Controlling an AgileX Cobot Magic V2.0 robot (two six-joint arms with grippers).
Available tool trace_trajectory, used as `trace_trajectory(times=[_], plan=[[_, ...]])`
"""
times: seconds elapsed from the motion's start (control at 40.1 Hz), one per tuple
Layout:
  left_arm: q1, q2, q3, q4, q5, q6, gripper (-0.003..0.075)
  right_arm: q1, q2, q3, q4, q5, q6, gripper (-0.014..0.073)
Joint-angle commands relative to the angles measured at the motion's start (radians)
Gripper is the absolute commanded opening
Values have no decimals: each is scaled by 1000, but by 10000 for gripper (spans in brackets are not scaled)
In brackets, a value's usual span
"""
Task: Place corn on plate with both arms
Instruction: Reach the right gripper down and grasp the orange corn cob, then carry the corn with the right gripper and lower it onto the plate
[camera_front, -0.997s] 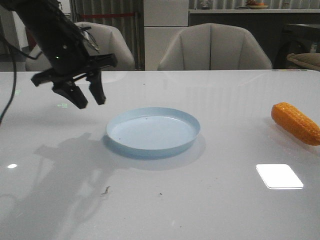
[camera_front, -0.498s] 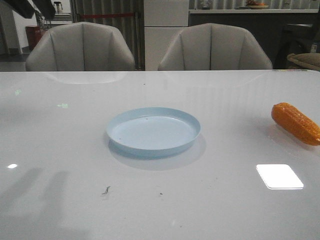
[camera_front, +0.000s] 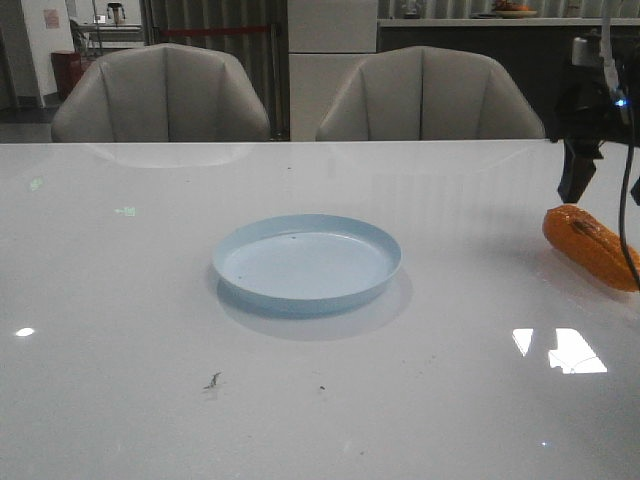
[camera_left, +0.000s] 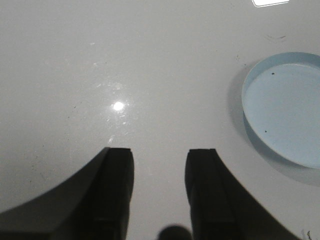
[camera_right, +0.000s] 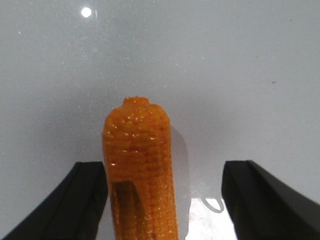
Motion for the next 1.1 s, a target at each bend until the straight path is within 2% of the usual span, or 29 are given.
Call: trace_trajectory(times=[0.0,0.374,0.424,0.498,0.598,0.698,0.847,1.071], plan=[[1,-63,-16,2,-80,-5,335,8,-24,-37,14,-26,-10,582],[1,-84,-18,4,-80,-5,335,29,60,-37,13,-12,-10,574],[1,-84,-18,4,-80,-5,335,29,60,-37,13,-11,-10,548],[1,-84,-18,4,-80,-5,335,29,60,-46,13,-11,-13,462],[1,-84,-18,4,-80,-5,335,31,60,-77,13,1,-24,299],[1,-84,-18,4,-82,-5,335,43,60,-139,14,40,-25,198],[1,-84,-18,4,-101,-5,335,93,60,-267,14,88,-44,186],[1,-81,-18,4,-136,-5,335,238,60,-442,14,136,-132,186]])
